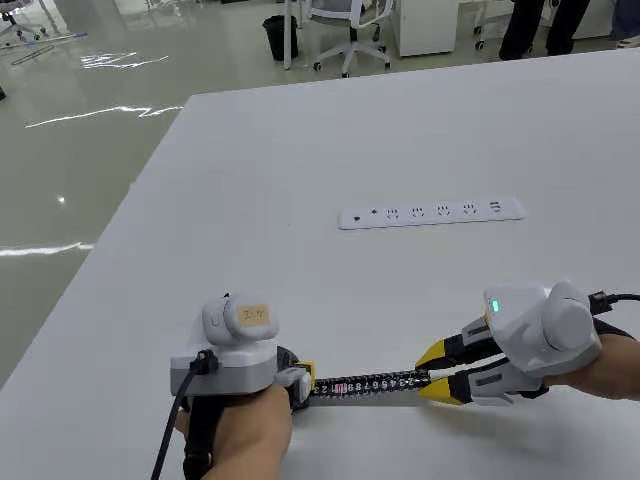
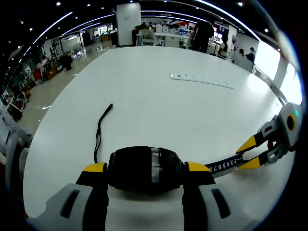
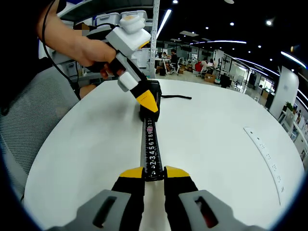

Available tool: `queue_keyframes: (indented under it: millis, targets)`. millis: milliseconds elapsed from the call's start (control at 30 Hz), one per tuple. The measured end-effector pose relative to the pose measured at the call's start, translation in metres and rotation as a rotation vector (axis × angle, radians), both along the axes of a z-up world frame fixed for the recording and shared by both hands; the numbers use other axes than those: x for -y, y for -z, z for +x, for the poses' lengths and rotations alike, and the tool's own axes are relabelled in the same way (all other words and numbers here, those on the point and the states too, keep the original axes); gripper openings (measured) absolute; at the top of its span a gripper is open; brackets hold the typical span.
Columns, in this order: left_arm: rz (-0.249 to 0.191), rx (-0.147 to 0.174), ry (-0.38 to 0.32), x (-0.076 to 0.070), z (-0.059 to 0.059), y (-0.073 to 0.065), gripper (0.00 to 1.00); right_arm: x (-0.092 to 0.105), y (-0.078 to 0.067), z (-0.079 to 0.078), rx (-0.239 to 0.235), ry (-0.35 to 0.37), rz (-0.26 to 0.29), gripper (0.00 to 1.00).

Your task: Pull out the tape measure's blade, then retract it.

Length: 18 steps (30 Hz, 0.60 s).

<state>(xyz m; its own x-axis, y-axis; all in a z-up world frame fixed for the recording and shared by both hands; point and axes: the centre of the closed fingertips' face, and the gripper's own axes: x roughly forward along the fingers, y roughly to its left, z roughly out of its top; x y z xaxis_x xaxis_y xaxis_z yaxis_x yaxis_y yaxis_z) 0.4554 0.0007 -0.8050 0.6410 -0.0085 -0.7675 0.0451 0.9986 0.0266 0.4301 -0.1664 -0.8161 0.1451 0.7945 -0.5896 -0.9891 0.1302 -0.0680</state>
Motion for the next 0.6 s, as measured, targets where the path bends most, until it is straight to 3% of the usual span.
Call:
queue_keyframes:
  millis: [600]
  targets:
    - [-0.009,-0.003,0.003,0.0000,0.0006,0.0008,0.58,-0.0081,0.0013,0.0001,-0.003,-0.017,-0.008,0.15]
